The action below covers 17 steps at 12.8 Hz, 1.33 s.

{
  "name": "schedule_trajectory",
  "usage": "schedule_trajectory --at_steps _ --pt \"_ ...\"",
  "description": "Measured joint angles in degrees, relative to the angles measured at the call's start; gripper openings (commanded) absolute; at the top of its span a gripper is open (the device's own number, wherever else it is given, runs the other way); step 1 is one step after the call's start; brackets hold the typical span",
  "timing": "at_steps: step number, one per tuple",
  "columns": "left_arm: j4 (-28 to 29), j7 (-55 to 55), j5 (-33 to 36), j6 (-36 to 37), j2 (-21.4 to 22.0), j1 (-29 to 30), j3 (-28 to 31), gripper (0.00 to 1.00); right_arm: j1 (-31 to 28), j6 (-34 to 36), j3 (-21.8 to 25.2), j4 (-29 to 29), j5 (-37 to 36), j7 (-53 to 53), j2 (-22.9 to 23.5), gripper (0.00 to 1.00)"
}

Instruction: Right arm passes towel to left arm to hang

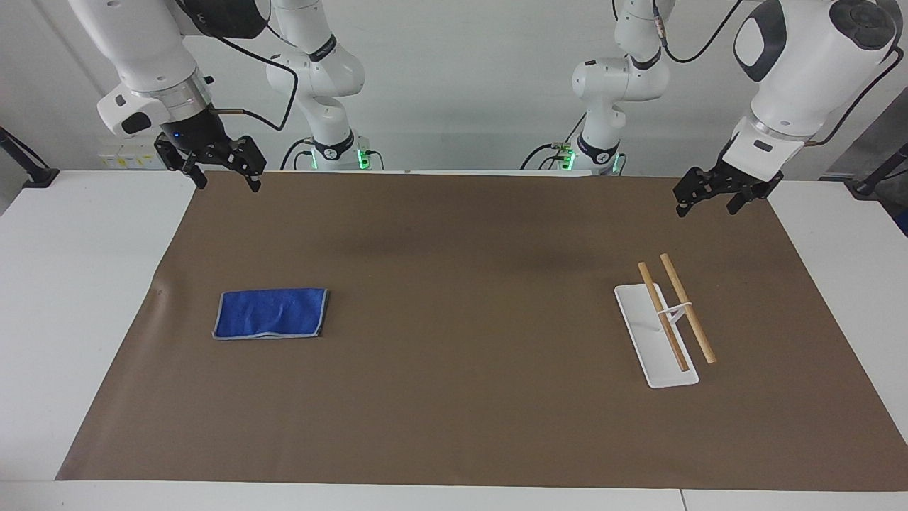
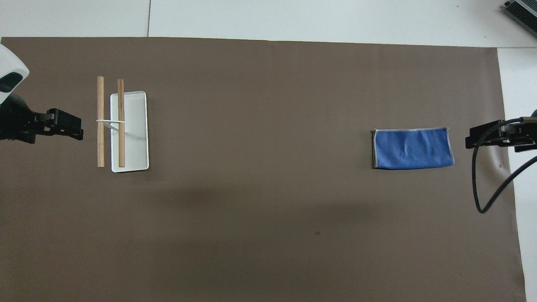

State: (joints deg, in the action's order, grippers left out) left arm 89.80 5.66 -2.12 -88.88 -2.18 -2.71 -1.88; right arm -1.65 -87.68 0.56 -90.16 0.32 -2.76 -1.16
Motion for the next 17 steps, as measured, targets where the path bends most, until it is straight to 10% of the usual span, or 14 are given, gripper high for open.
schedule_trajectory --at_steps 10,17 --pt "1.3 0.0 -0.6 -3.6 0.0 1.0 0.2 1.0 -1.3 -0.4 0.0 -0.6 0.0 0.1 0.0 1.0" --pt "1.3 0.0 -0.6 -3.6 0.0 1.0 0.2 1.0 -2.4 -13.8 0.0 -9.8 0.0 0.9 0.3 1.0"
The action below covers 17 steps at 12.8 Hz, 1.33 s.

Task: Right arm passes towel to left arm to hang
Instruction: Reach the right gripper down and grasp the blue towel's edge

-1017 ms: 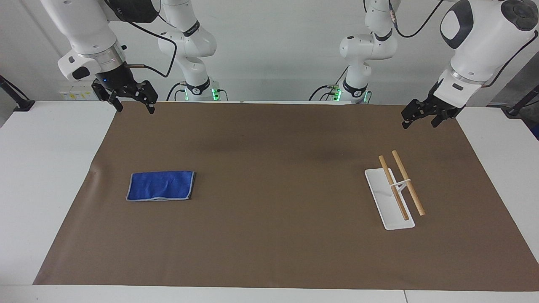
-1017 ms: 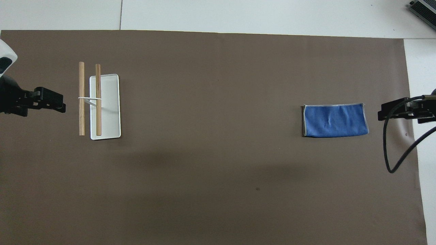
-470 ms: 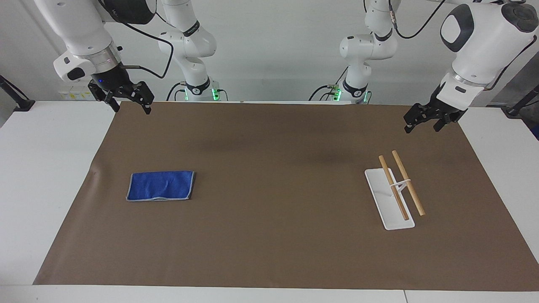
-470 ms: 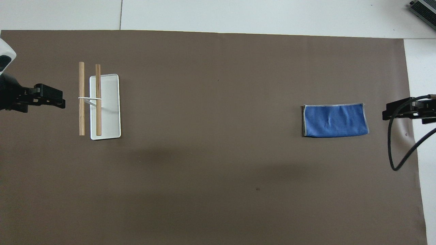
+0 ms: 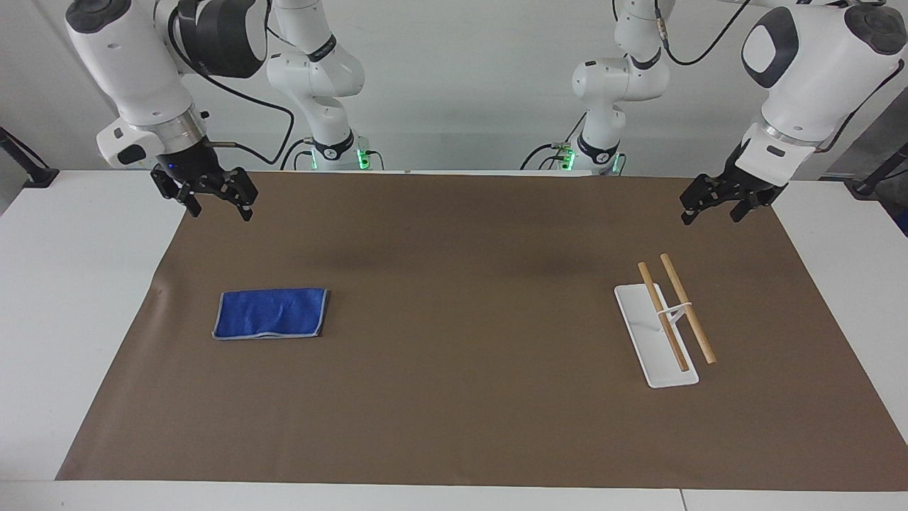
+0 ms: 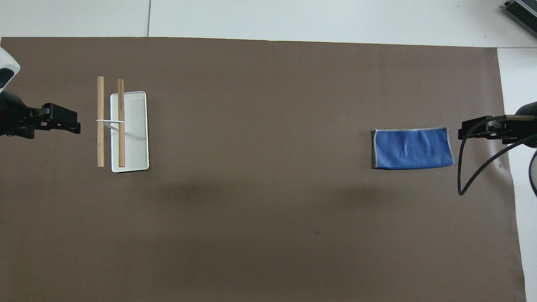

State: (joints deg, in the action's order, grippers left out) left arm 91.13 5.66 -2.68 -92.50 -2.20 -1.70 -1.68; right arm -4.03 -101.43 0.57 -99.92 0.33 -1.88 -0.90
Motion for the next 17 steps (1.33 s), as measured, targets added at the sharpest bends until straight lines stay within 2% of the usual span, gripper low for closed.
schedule_trajectory --at_steps 3,7,11,13,17 --pt "0.0 0.0 0.0 0.0 0.0 0.0 0.0 1.0 -0.2 -8.6 0.0 -5.2 0.0 1.9 1.8 1.0" --pt "0.0 0.0 0.0 0.0 0.0 0.0 0.0 1.0 -2.3 -21.0 0.0 -9.5 0.0 8.5 8.1 1.0" --pt "0.0 0.0 0.0 0.0 0.0 0.0 0.0 1.0 -2.3 -34.3 0.0 -16.8 0.0 9.0 11.8 1.0" --pt "0.0 0.0 0.0 0.0 0.0 0.0 0.0 1.0 -2.3 -37.7 0.0 -18.1 0.0 9.0 14.0 1.0" --pt "0.0 0.0 0.0 -0.1 0.0 0.0 0.0 1.0 -2.3 -38.6 0.0 -18.5 0.0 10.1 18.0 1.0"
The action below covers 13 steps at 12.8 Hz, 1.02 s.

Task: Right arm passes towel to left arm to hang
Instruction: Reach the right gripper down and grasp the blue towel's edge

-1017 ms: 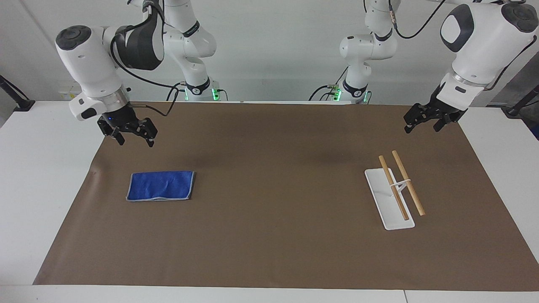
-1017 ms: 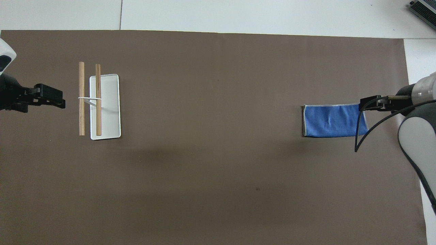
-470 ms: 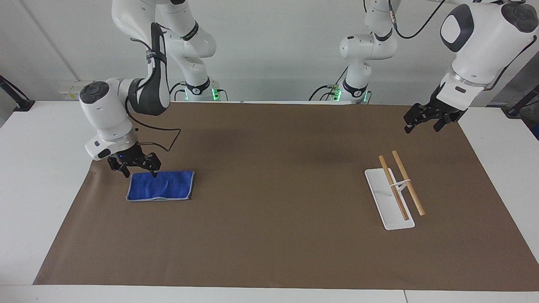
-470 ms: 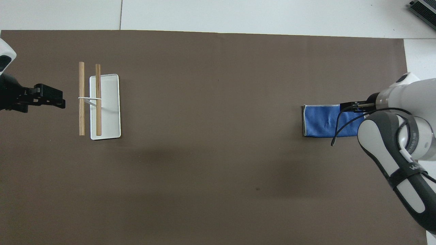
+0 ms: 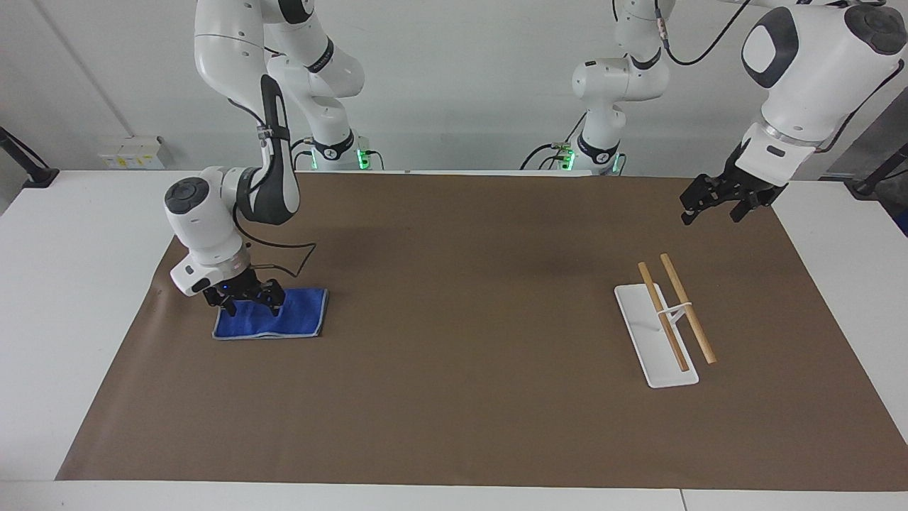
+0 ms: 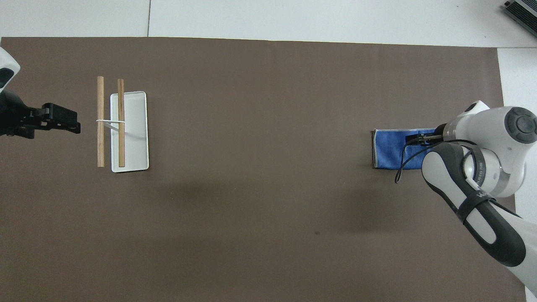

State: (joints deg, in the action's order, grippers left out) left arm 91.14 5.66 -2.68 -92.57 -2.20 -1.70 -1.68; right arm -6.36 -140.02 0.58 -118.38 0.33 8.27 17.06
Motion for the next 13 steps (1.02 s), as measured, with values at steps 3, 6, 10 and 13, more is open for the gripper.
schedule_trajectory --at_steps 3,6,10,13 --pt "0.0 0.0 0.0 0.0 0.0 0.0 0.0 1.0 0.0 0.0 0.0 -0.1 0.0 1.0 1.5 1.0" --pt "0.0 0.0 0.0 -0.1 0.0 0.0 0.0 1.0 0.0 0.0 0.0 -0.1 0.0 1.0 1.7 0.48" --pt "0.0 0.0 0.0 -0.1 0.0 0.0 0.0 1.0 0.1 0.0 -0.2 0.0 0.1 1.0 1.1 0.0" --pt "0.0 0.0 0.0 -0.1 0.0 0.0 0.0 1.0 0.3 0.0 -0.5 0.0 0.6 1.0 0.7 0.0"
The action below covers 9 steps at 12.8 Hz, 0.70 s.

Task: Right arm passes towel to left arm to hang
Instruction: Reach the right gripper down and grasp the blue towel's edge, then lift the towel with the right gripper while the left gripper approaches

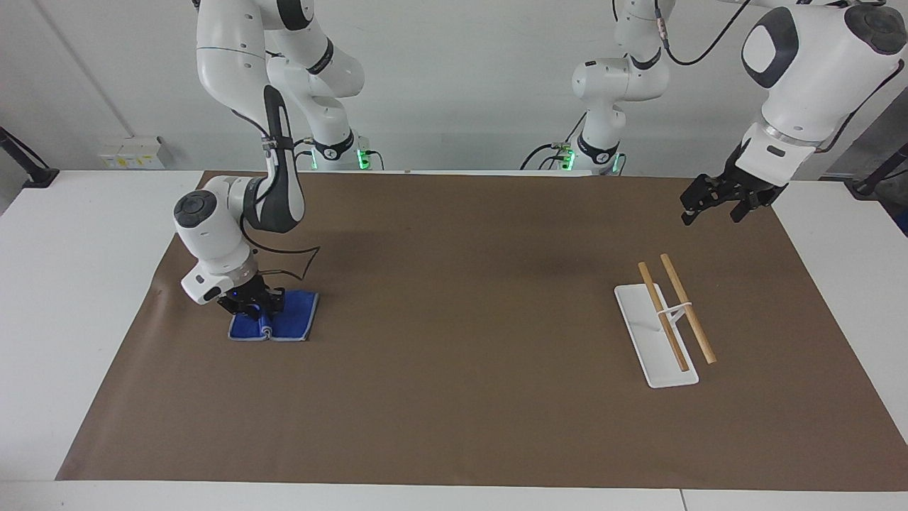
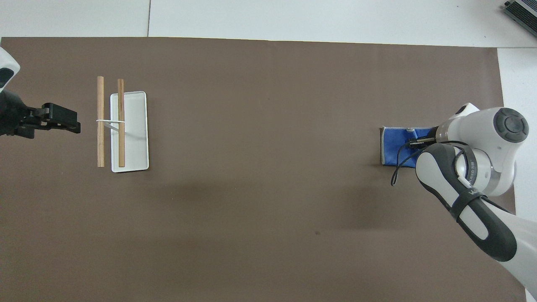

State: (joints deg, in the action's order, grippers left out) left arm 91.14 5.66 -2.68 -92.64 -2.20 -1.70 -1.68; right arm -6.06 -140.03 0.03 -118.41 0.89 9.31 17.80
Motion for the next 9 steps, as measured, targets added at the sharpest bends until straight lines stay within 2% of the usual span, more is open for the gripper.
schedule_trajectory --at_steps 5,9 --pt "0.0 0.0 0.0 -0.9 0.0 0.0 0.0 1.0 0.8 -0.2 -0.8 0.8 5.1 0.0 -0.9 0.0" --pt "0.0 1.4 -2.0 -2.1 0.0 -0.1 -0.7 1.0 1.0 -0.2 -4.8 2.3 9.2 -3.9 -3.8 0.0"
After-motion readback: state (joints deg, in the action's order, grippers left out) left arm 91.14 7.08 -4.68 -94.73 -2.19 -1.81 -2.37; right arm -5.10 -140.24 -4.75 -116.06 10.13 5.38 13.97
